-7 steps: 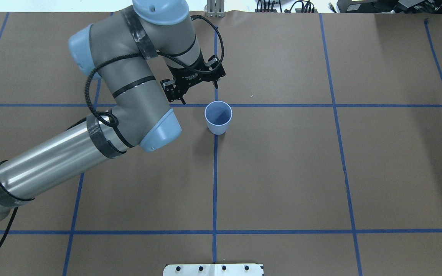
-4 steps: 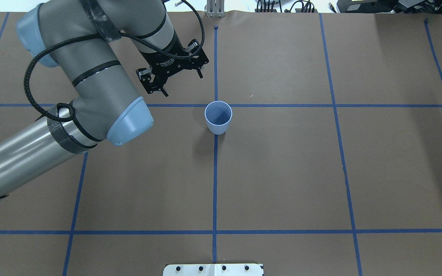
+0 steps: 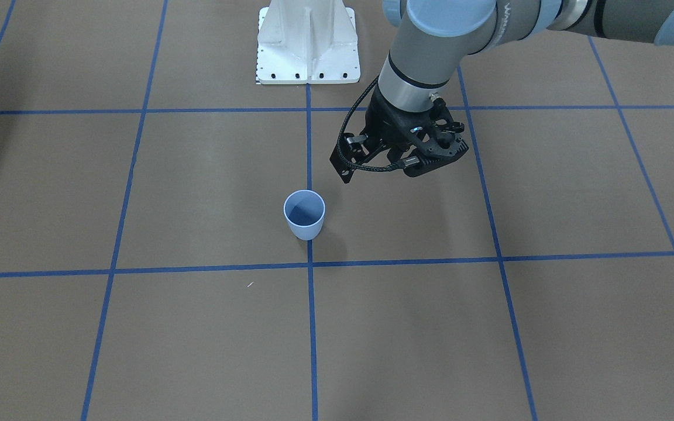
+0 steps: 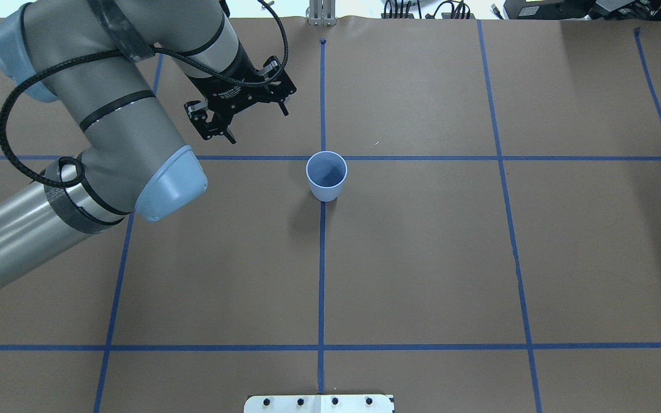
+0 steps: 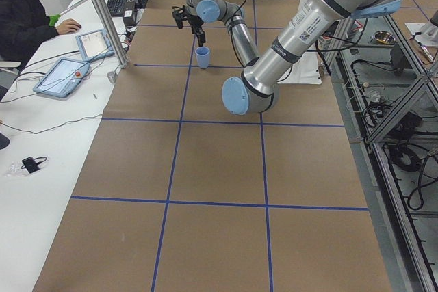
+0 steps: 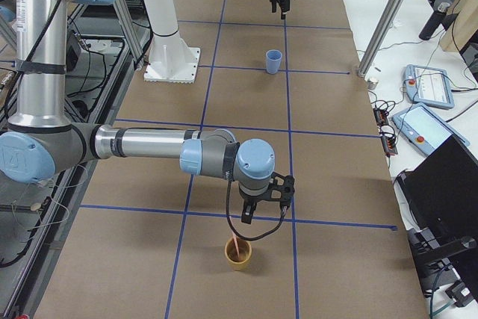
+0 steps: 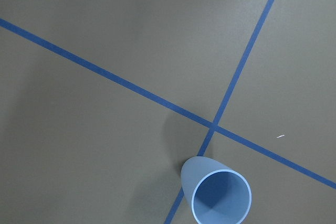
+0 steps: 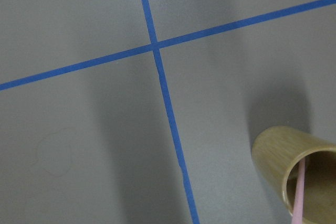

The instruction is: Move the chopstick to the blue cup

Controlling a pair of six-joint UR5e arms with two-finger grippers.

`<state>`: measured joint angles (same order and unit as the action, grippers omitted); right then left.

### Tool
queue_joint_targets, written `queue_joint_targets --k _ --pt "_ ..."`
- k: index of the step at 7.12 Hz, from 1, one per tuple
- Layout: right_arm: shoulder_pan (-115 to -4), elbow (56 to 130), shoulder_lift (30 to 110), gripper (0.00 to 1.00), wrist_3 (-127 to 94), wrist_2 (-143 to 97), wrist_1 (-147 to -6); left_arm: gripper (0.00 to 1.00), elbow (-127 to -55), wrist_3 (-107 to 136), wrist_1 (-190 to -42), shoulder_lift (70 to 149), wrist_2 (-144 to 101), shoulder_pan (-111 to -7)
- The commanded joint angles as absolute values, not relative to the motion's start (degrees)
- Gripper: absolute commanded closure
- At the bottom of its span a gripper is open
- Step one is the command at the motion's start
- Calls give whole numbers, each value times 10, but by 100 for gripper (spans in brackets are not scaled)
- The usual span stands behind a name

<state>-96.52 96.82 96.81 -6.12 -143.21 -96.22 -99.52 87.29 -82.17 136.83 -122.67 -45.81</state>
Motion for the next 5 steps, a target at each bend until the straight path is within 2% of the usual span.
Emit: queue_joint_targets --k 1,2,3,5 --pt "-991 939 970 0 -58 -1487 -968 1 -1005 873 -822 1355 -1225 -460" --pt "-989 903 952 0 -63 -1487 -969 2 -1004 873 -822 1355 -1225 -460" --pt "-997 835 909 0 -58 -1484 -969 1 -1005 873 -823 1353 -1223 -459" --pt "-996 810 878 0 -58 -1447 -982 2 -1005 873 -824 1352 -1223 -459"
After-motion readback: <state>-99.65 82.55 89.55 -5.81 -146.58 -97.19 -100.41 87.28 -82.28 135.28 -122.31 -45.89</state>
